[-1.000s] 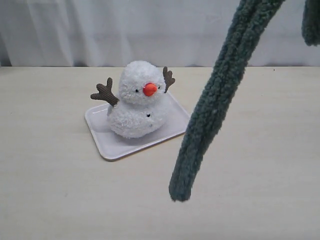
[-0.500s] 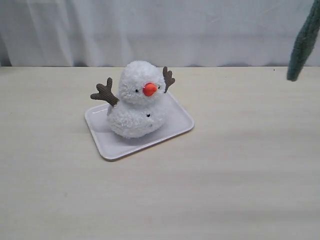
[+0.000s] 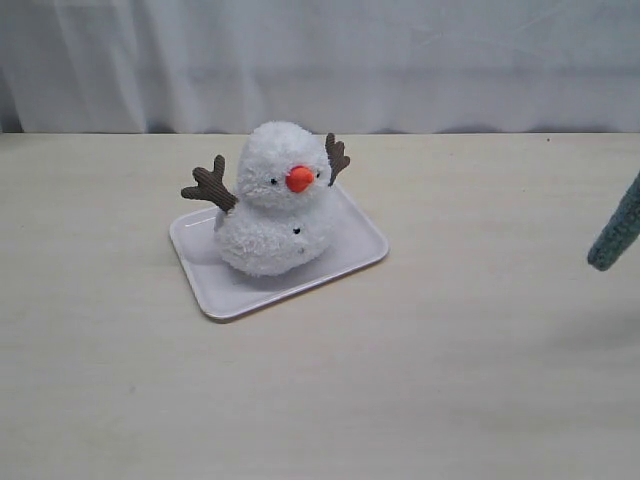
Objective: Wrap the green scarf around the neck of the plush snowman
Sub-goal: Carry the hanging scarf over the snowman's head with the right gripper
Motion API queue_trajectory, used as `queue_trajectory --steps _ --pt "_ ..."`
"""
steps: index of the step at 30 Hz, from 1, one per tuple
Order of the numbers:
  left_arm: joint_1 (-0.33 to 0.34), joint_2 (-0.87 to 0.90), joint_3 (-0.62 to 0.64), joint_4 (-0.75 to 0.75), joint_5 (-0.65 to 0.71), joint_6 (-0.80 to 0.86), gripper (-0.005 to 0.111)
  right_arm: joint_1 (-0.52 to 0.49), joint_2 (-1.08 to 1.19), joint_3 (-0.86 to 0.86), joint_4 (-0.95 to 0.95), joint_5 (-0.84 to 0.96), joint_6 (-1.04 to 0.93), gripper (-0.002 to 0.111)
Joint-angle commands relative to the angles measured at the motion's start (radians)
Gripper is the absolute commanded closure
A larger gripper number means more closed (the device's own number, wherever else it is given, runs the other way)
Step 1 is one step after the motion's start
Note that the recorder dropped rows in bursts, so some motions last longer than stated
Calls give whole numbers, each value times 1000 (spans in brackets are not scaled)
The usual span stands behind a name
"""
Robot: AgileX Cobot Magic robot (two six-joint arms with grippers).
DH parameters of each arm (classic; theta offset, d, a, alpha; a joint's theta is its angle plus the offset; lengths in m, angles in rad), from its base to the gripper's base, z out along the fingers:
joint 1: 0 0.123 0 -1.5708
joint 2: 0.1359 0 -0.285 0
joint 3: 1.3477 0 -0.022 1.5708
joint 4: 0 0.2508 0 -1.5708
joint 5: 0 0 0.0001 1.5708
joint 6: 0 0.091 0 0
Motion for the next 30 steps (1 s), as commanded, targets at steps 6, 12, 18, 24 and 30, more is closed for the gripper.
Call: queue_trajectory --steps 6,12,18,24,30 --pt "2 -4 3 1 -9 -4 107 198 113 -38 188 -123 -175 104" --pt "2 -4 3 1 -9 -4 107 377 163 -45 188 -35 -175 104" --pt "2 -4 3 1 -9 -4 107 414 168 -45 188 377 -142 104" --pt "2 -4 3 1 -9 -4 107 411 210 -62 175 720 -26 104" --pt "2 -4 3 1 -9 -4 107 411 306 -198 -464 948 552 104"
